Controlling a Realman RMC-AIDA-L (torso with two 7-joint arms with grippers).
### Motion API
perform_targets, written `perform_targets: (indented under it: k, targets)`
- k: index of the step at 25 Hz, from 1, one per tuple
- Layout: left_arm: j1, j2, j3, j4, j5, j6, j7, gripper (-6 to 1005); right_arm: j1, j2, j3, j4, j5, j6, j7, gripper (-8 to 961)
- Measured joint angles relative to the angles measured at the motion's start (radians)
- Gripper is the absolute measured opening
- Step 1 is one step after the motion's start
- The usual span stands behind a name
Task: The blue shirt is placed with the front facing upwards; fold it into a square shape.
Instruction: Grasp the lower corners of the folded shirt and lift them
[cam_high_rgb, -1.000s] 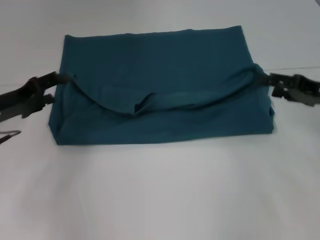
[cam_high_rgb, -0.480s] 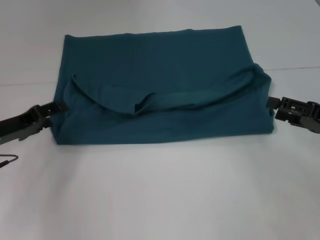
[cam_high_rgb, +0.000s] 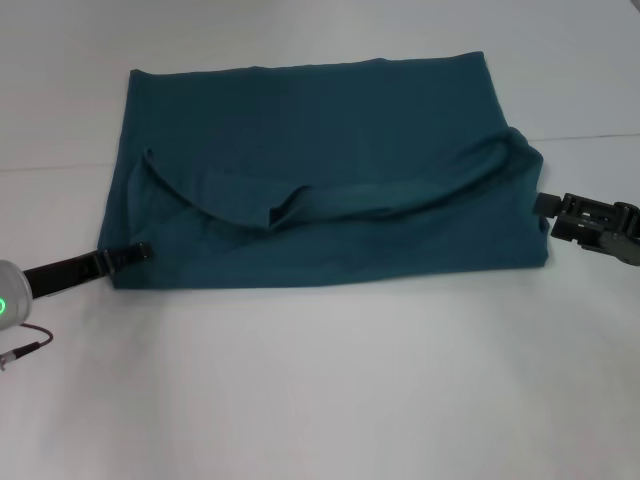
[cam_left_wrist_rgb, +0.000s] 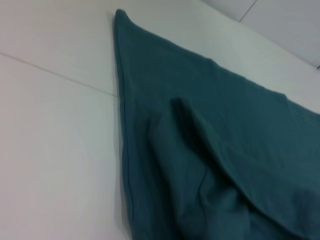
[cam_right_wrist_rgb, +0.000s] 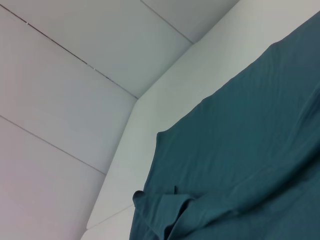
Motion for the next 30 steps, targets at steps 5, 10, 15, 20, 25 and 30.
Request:
perform_targets:
  k: [5, 10, 15, 20, 25, 30]
  targets:
    - [-0.004, -0.002, 0.015, -0.008, 0.005, -0.017, -0.001, 792, -0.003, 0.0, 0.005, 0.002, 0.001, 0.001, 0.0, 837]
    - [-0.006, -0.007, 0.018, -0.011, 0.005, -0.018, -0.001, 792, -0.006, 0.0, 0.016, 0.009, 0.002, 0.004, 0.0, 838]
    - [-0.028, -0.013, 0.02, -0.022, 0.005, -0.018, 0.0, 791, -0.008, -0.001, 0.021, 0.019, 0.003, 0.008, -0.001, 838]
    - [-0.049, -0.013, 0.02, -0.031, 0.01, -0.018, -0.03, 781, -0.009, -0.002, 0.021, 0.019, 0.004, 0.009, -0.001, 838]
    - [-0.054, -0.005, 0.02, -0.028, 0.04, -0.02, -0.11, 666, -0.01, -0.006, 0.021, 0.026, 0.006, 0.009, -0.001, 838]
    - [-0.053, -0.003, 0.02, -0.024, 0.047, -0.02, -0.116, 540, -0.01, -0.006, 0.021, 0.028, 0.008, 0.008, -0.002, 838]
